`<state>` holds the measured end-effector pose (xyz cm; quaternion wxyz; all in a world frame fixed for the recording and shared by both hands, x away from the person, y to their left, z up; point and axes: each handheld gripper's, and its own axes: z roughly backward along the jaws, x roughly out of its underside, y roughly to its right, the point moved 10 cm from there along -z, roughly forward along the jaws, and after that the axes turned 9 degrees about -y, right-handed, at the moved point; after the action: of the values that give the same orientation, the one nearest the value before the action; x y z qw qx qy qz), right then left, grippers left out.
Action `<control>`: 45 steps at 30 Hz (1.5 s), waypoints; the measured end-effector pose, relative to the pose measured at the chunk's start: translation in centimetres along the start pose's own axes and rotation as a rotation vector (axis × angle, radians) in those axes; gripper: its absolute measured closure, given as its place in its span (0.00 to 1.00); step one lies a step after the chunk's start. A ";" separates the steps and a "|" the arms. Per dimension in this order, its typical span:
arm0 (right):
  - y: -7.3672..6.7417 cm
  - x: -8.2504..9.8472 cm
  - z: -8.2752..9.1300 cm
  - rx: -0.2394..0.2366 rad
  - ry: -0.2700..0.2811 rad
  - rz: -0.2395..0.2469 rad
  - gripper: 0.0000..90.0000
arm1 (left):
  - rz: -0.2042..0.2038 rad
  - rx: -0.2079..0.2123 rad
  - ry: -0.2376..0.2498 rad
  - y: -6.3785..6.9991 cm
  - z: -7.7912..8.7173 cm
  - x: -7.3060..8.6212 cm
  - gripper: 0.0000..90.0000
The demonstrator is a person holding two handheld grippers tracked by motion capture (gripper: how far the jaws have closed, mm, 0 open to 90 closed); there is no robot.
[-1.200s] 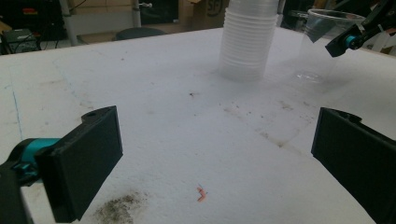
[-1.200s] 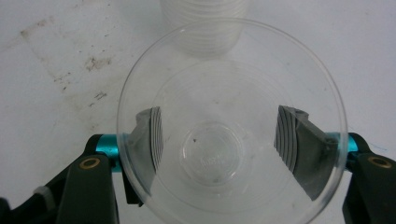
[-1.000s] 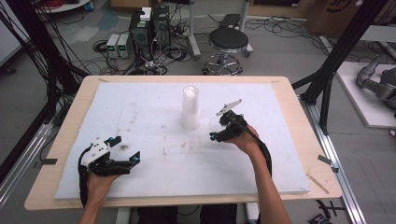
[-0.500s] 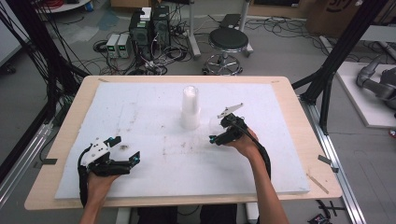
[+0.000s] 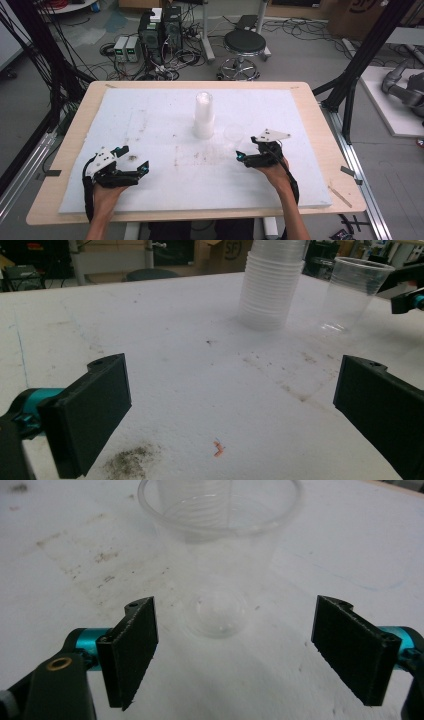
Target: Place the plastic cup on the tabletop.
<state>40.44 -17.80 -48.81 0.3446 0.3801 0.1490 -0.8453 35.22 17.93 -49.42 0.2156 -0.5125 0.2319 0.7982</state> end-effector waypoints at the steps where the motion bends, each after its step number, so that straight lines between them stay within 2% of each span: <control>1: 0.1 0.3 0.3 0.007 0.017 -0.014 0.21 | 0.008 0.003 -0.005 0.0 0.0 0.0 0.02; 8: 0.7 2.3 1.6 0.053 0.059 -0.042 0.21 | 0.021 -0.004 -0.012 -0.2 -0.1 0.1 0.02; 13: 1.0 2.8 2.2 0.069 0.075 -0.040 0.21 | 0.023 -0.010 -0.016 -0.2 -0.2 0.1 0.02; 19: 1.7 3.1 2.3 0.081 0.107 -0.073 0.21 | 0.015 -0.015 -0.020 -0.2 -0.2 0.1 0.02; 23: 1.8 3.3 2.4 0.099 0.119 -0.075 0.21 | 0.018 -0.018 -0.029 -0.3 -0.3 0.2 0.02; 29: 1.8 3.3 2.5 0.104 0.130 -0.063 0.21 | 0.030 -0.022 -0.017 -0.4 -0.2 0.1 0.02; 33: 1.7 3.4 2.6 0.101 0.133 -0.074 0.21 | 0.039 -0.021 -0.010 -0.4 -0.1 0.1 0.02; 45: 1.6 3.3 2.6 0.096 0.147 -0.059 0.21 | 0.029 -0.026 0.017 -0.4 0.2 0.0 0.02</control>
<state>38.59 -21.89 -49.53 0.2890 0.4526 0.1442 -0.8312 35.34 18.36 -49.38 0.1951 -0.5185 0.2307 0.7999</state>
